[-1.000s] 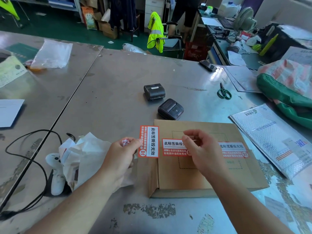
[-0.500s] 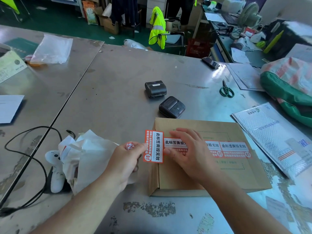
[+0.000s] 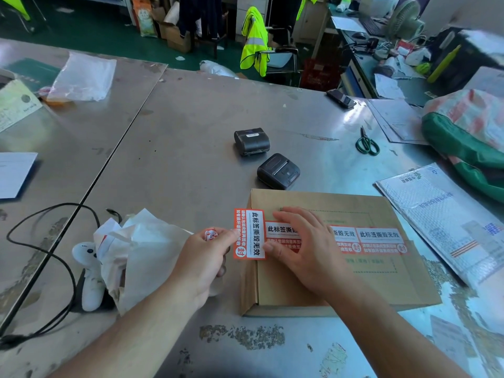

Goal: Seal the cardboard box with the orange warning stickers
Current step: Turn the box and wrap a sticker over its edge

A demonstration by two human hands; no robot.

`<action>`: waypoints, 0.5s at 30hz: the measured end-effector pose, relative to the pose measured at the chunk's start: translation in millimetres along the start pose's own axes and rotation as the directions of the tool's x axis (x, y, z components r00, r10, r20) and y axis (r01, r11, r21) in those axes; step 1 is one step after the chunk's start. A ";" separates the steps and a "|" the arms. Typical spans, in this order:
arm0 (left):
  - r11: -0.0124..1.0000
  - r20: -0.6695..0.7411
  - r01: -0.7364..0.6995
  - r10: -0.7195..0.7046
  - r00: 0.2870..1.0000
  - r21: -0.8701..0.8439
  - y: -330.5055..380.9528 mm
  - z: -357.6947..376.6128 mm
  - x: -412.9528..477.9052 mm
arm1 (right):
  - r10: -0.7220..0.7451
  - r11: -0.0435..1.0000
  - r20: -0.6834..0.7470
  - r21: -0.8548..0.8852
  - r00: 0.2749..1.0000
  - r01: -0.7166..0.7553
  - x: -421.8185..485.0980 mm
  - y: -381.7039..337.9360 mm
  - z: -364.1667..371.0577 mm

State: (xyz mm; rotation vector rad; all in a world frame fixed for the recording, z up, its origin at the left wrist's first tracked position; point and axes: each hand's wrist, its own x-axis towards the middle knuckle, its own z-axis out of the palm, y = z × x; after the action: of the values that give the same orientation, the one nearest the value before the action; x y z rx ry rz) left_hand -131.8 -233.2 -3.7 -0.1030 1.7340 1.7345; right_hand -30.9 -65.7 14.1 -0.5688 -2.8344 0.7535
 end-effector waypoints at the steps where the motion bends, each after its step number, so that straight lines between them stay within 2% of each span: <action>1: 1.000 -0.003 0.002 -0.002 1.000 0.000 -0.5 -0.1 0.3 | -0.003 1.000 0.002 -0.003 1.000 0.003 0.0 -0.1 -0.1; 15: 1.000 -0.007 0.003 -0.003 1.000 0.012 -7.3 -1.0 5.6 | 0.027 1.000 0.017 -0.015 1.000 -0.026 2.1 -2.2 1.8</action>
State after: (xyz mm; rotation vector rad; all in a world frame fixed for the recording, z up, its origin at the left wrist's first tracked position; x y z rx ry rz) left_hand -132.8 -232.7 -12.9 -0.1065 1.7490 1.7232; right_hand -34.0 -67.4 13.8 -0.6062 -2.8557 0.7455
